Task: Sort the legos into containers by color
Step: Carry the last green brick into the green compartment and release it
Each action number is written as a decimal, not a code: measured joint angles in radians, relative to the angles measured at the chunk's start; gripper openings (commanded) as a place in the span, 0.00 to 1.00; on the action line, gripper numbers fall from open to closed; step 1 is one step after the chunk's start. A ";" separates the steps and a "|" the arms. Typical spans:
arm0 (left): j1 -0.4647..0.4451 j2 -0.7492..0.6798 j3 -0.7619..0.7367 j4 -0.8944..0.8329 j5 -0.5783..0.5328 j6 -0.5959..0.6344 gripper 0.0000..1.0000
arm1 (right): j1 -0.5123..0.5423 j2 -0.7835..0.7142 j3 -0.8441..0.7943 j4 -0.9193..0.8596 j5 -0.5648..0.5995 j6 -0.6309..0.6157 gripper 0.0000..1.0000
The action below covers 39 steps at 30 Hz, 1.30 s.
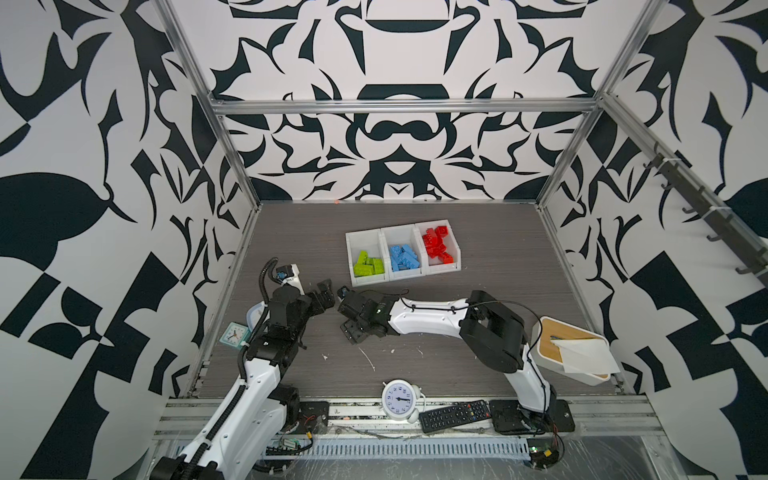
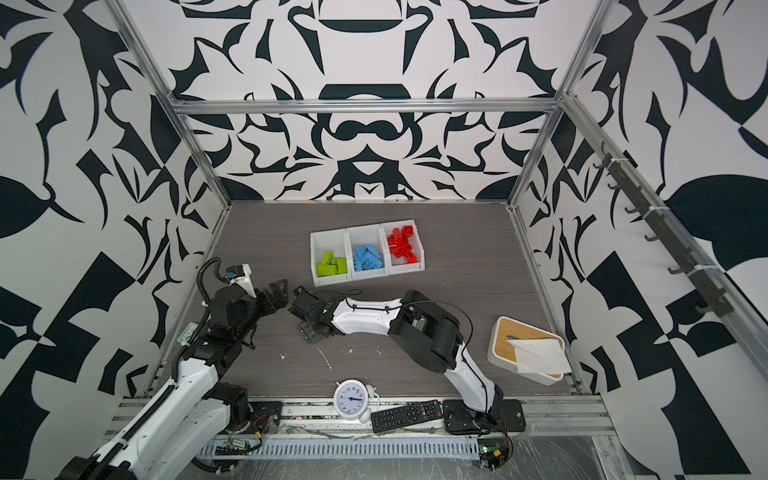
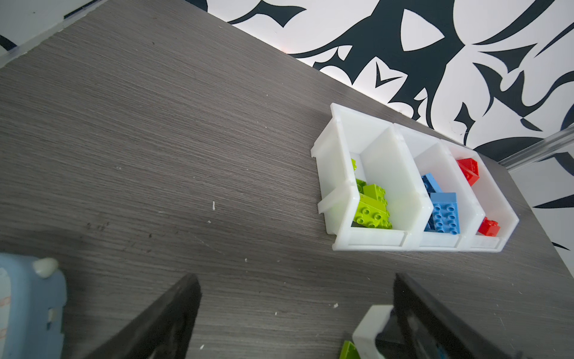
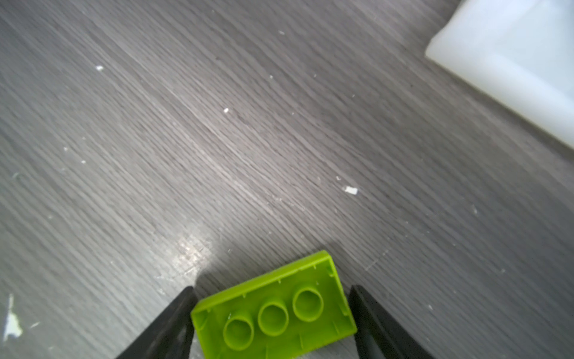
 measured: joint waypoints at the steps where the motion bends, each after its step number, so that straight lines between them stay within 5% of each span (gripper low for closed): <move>1: 0.000 0.000 0.000 0.000 0.000 -0.001 1.00 | 0.000 0.000 0.000 0.000 0.000 -0.004 0.73; 21: 0.000 0.004 0.000 0.000 0.004 -0.001 1.00 | -0.040 -0.109 -0.014 -0.044 0.042 -0.060 0.60; 39: 0.001 0.024 0.000 0.005 0.024 -0.001 1.00 | -0.237 -0.001 0.349 -0.032 0.176 -0.130 0.60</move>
